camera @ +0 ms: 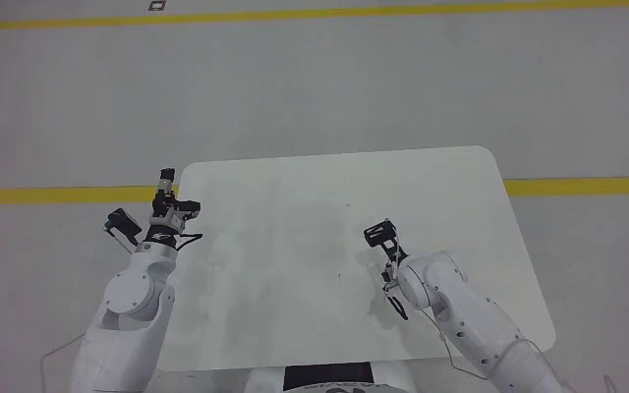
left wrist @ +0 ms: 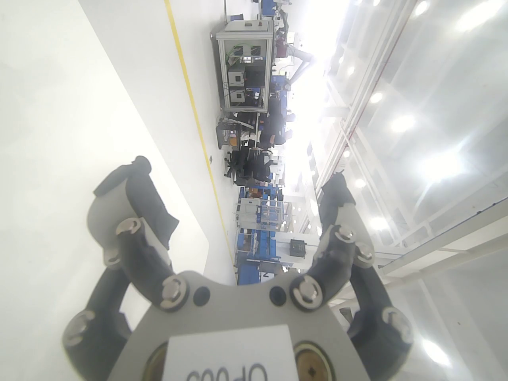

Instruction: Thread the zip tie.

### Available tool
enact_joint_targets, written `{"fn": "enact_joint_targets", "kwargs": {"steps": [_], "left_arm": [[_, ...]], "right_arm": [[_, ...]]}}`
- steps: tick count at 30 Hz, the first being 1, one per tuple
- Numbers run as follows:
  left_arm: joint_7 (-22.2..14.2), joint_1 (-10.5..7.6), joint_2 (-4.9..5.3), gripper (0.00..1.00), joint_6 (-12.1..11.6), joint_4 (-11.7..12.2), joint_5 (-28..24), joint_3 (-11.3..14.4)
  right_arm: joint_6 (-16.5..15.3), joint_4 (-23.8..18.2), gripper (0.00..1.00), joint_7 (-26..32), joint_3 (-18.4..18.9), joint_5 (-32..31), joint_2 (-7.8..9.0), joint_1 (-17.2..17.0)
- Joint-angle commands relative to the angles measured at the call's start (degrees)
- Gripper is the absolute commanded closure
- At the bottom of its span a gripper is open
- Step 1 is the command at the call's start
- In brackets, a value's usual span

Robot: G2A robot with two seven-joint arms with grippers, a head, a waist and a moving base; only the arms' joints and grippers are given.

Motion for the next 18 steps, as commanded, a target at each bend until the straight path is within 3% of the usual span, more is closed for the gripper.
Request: {"fn": "enact_joint_targets", "kwargs": {"steps": [1,18], "left_arm": [[0.0,0.0,0.0,0.0,0.0,0.0,0.0,0.0],[0.0,0.0,0.0,0.0,0.0,0.0,0.0,0.0]], "right_arm": [[0.1,0.7,0.86,0.0,-0.2,0.1,-0.19,0.2],[0.0,5.4,0.83,0.3,-2.2,0.8,-1.92,3.0]]}}
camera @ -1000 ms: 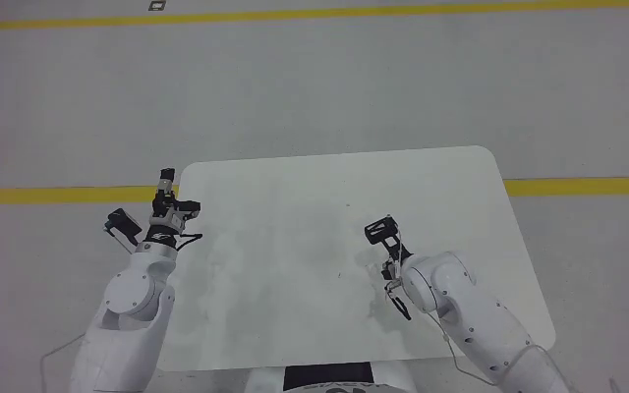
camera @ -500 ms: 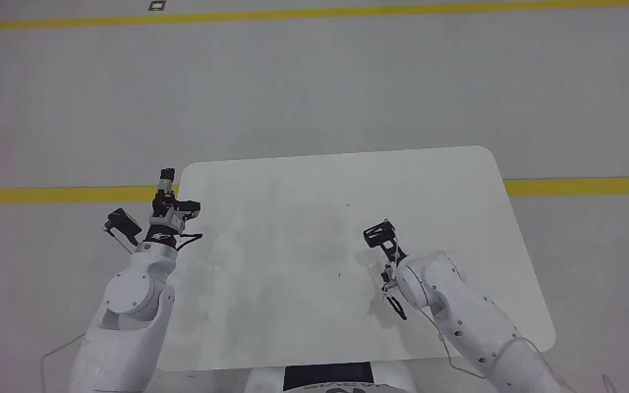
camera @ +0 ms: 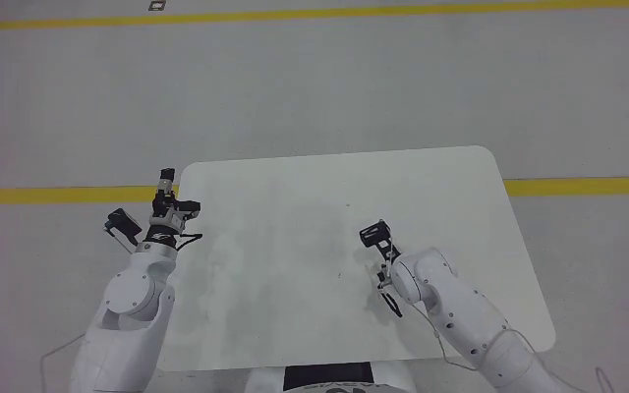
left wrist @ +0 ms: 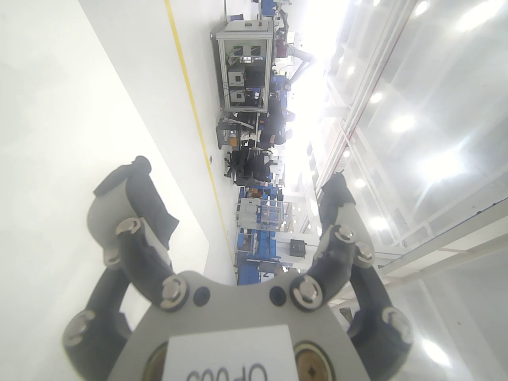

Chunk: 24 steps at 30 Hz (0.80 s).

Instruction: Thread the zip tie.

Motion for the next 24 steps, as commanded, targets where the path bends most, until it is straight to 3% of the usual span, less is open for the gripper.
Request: {"fn": "enact_joint_targets", "kwargs": {"steps": [1,24], "left_arm": [[0.0,0.0,0.0,0.0,0.0,0.0,0.0,0.0],[0.0,0.0,0.0,0.0,0.0,0.0,0.0,0.0]], "right_arm": [[0.1,0.6,0.83,0.1,-0.3,0.1,-0.23,0.4],[3.1,5.6,0.82,0.7,0.1,1.4,-2.16,2.5]]}}
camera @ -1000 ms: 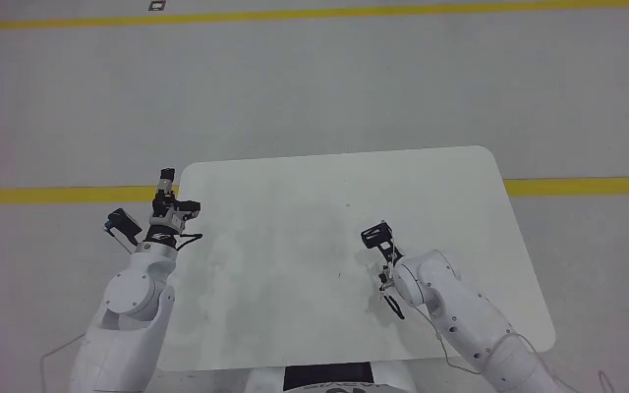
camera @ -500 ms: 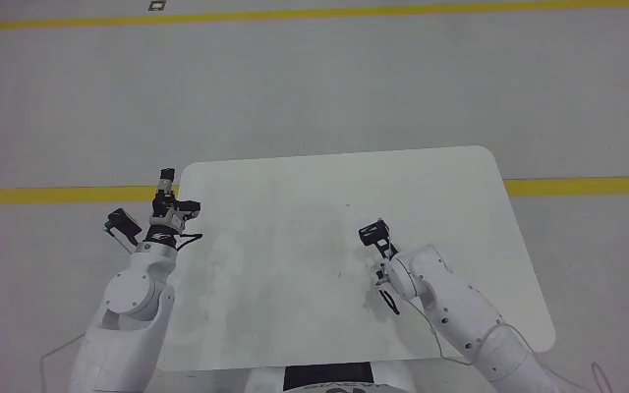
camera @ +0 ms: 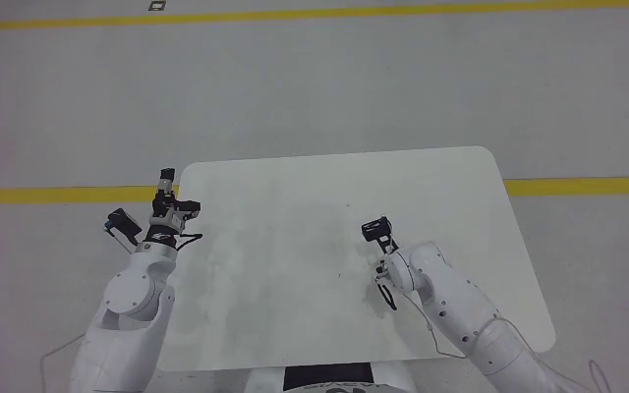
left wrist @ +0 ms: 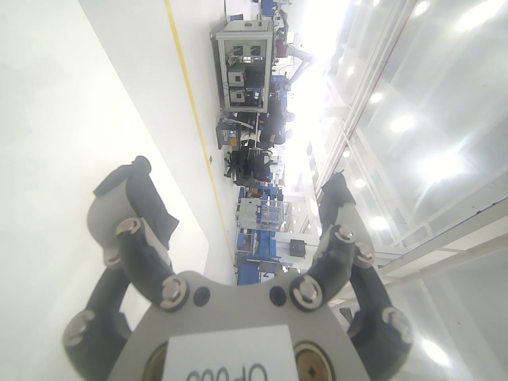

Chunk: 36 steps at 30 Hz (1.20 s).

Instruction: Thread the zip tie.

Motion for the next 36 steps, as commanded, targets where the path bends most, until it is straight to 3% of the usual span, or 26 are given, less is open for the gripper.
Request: {"fn": "enact_joint_targets", "kwargs": {"steps": [1,8,14,16,19,36], "left_arm": [[0.0,0.0,0.0,0.0,0.0,0.0,0.0,0.0],[0.0,0.0,0.0,0.0,0.0,0.0,0.0,0.0],[0.0,0.0,0.0,0.0,0.0,0.0,0.0,0.0],[0.0,0.0,0.0,0.0,0.0,0.0,0.0,0.0],[0.0,0.0,0.0,0.0,0.0,0.0,0.0,0.0],[0.0,0.0,0.0,0.0,0.0,0.0,0.0,0.0]], "right_arm": [[-0.1,0.3,0.82,0.3,0.2,0.3,-0.1,0.0],[-0.4,1.4,0.84,0.3,1.0,2.2,-0.49,0.3],[-1.0,1.1,0.92,-0.1,2.0,3.0,-0.54,-0.2],[-1.3,0.9,1.0,-0.2,2.3,3.3,-0.54,-0.4],[-1.6,0.5,1.0,-0.3,3.0,3.6,-0.51,-0.7],[-3.1,-9.7,1.0,0.5,8.6,3.0,0.51,-6.0]]}}
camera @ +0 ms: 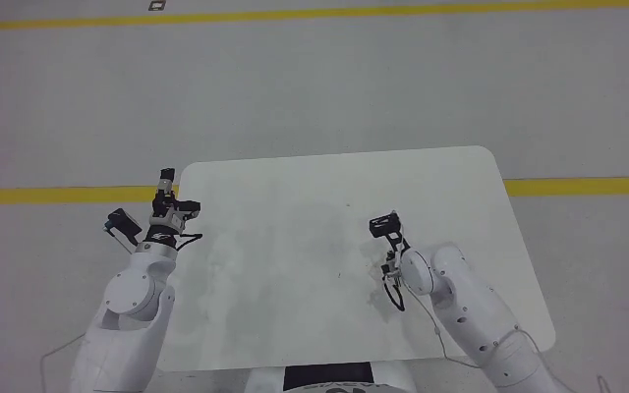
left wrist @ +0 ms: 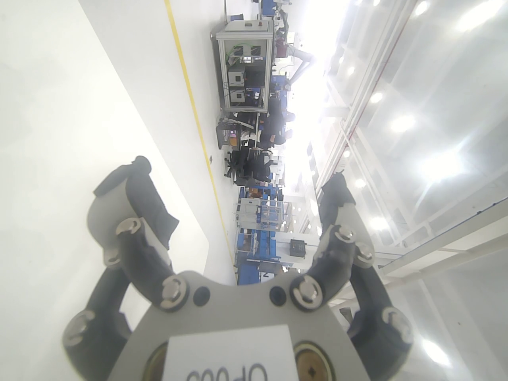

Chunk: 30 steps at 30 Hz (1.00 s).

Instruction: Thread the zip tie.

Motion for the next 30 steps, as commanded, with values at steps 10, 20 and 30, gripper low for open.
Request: {"fn": "enact_joint_targets", "kwargs": {"steps": [10,20,30], "left_arm": [[0.0,0.0,0.0,0.0,0.0,0.0,0.0,0.0],[0.0,0.0,0.0,0.0,0.0,0.0,0.0,0.0],[0.0,0.0,0.0,0.0,0.0,0.0,0.0,0.0]], "right_arm": [[-2.6,-8.1,1.0,-4.9,10.6,13.7,0.87,-6.2],[-5.9,-8.8,1.0,-10.6,18.1,30.0,1.07,-10.2],[-3.5,-7.9,1.0,-18.3,19.8,37.5,0.72,-11.6]]}}
